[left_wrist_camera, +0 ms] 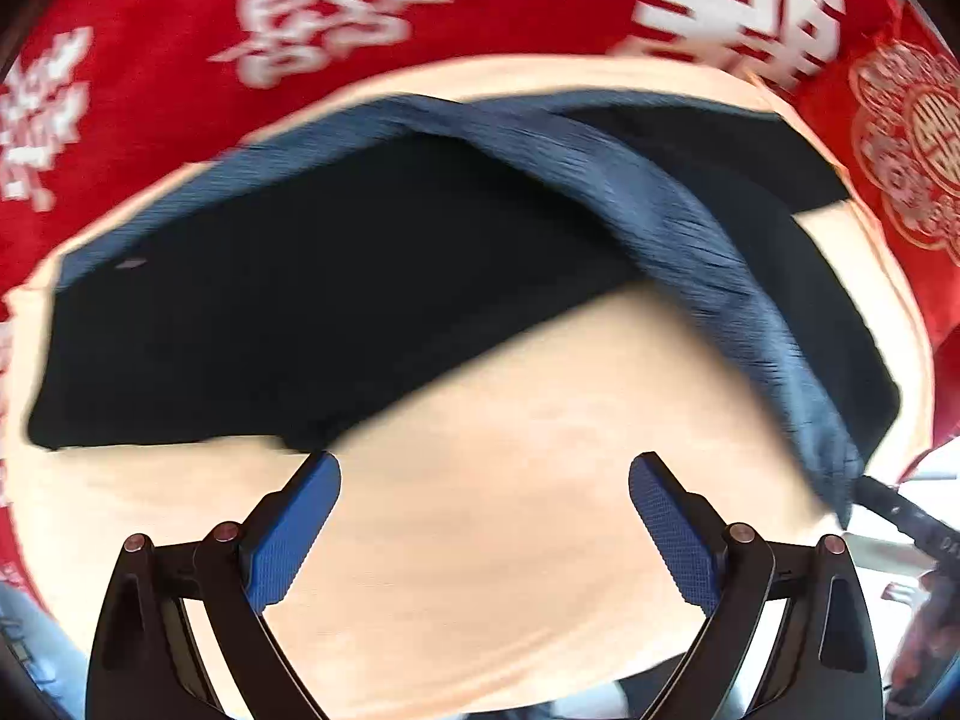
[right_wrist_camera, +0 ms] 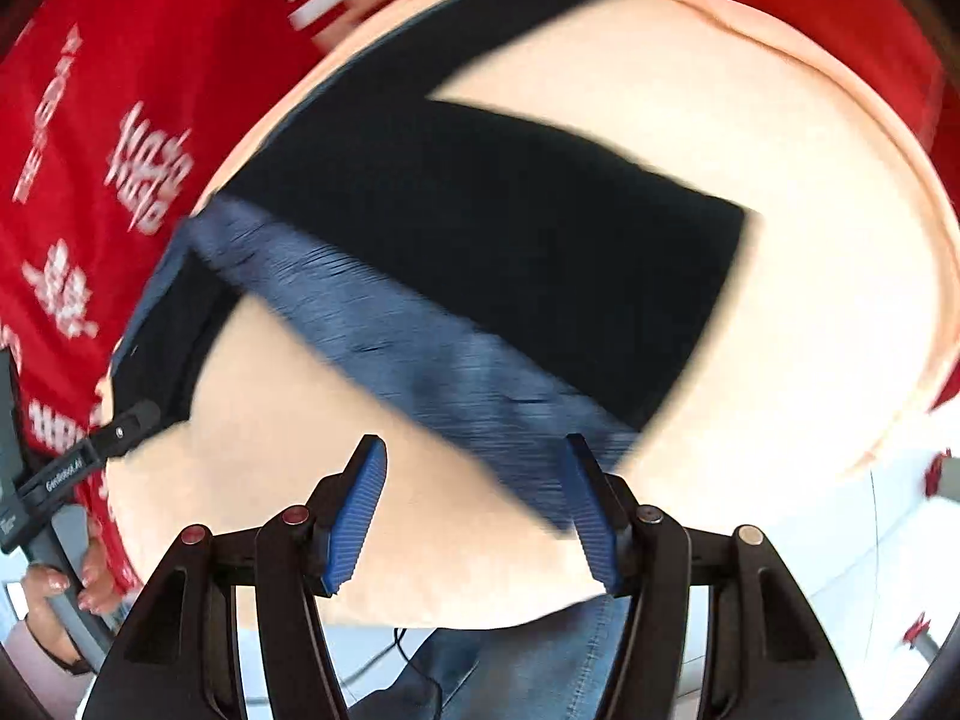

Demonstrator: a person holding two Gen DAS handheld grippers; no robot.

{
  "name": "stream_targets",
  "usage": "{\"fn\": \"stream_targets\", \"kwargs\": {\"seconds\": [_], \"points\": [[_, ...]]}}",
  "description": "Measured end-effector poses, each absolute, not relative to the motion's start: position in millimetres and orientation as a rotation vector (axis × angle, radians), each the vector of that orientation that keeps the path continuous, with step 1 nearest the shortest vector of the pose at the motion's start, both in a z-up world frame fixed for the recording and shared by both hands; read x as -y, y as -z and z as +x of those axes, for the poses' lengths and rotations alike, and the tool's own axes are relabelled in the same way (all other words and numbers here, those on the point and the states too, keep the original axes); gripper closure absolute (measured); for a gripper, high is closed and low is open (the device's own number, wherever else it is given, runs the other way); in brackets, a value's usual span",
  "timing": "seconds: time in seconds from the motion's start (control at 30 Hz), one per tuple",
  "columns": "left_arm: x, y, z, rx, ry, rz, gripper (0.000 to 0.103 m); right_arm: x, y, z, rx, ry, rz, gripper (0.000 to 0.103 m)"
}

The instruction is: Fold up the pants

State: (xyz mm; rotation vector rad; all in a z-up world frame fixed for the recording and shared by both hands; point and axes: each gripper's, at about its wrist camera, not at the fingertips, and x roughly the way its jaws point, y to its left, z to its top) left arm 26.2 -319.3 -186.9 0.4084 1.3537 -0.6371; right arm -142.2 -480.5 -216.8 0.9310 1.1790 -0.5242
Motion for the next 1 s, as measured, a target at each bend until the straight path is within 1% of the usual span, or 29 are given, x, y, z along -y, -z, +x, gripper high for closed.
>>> {"fn": "stream_targets", "kwargs": {"seconds": [0.13, 0.23, 0.3, 0.47, 0.63, 0.67, 0.7, 0.73, 0.77, 0.8, 0.83, 0.87, 1.0], "points": [[372, 198, 4, -1.392, 0.707, 0.39, 0.005, 506, 223, -170, -1.176, 0.545, 0.993, 0.04], [405, 201, -10, -1.401, 0.759, 0.388, 0.005, 517, 230, -173, -1.181, 0.477, 1.053, 0.04], [421, 206, -17, -1.413, 0.777, 0.412, 0.005, 519, 233, -172, -1.173, 0.404, 1.094, 0.043], [437, 217, -23, -1.443, 0.781, 0.433, 0.005, 514, 243, -163, -1.188, 0.273, 1.116, 0.047], [447, 225, -22, -1.474, 0.786, 0.41, 0.006, 518, 250, -160, -1.152, 0.206, 1.166, 0.047], [449, 225, -23, -1.474, 0.788, 0.409, 0.006, 518, 250, -162, -1.149, 0.201, 1.175, 0.05], [451, 224, -25, -1.47, 0.793, 0.402, 0.009, 519, 249, -162, -1.14, 0.187, 1.195, 0.064], [455, 224, -26, -1.468, 0.798, 0.397, 0.024, 520, 250, -164, -1.135, 0.168, 1.215, 0.075], [460, 225, -26, -1.468, 0.798, 0.401, 0.032, 520, 250, -163, -1.142, 0.16, 1.221, 0.093], [466, 225, -27, -1.464, 0.801, 0.405, 0.036, 520, 250, -161, -1.155, 0.158, 1.214, 0.099], [471, 224, -26, -1.466, 0.818, 0.389, 0.057, 520, 249, -157, -1.166, 0.161, 1.202, 0.099], [476, 222, -24, -1.481, 0.834, 0.371, 0.071, 521, 248, -155, -1.167, 0.16, 1.199, 0.1], [488, 206, -13, -1.484, 0.848, 0.311, 0.071, 539, 216, -138, -1.09, 0.129, 1.18, 0.1]]}}
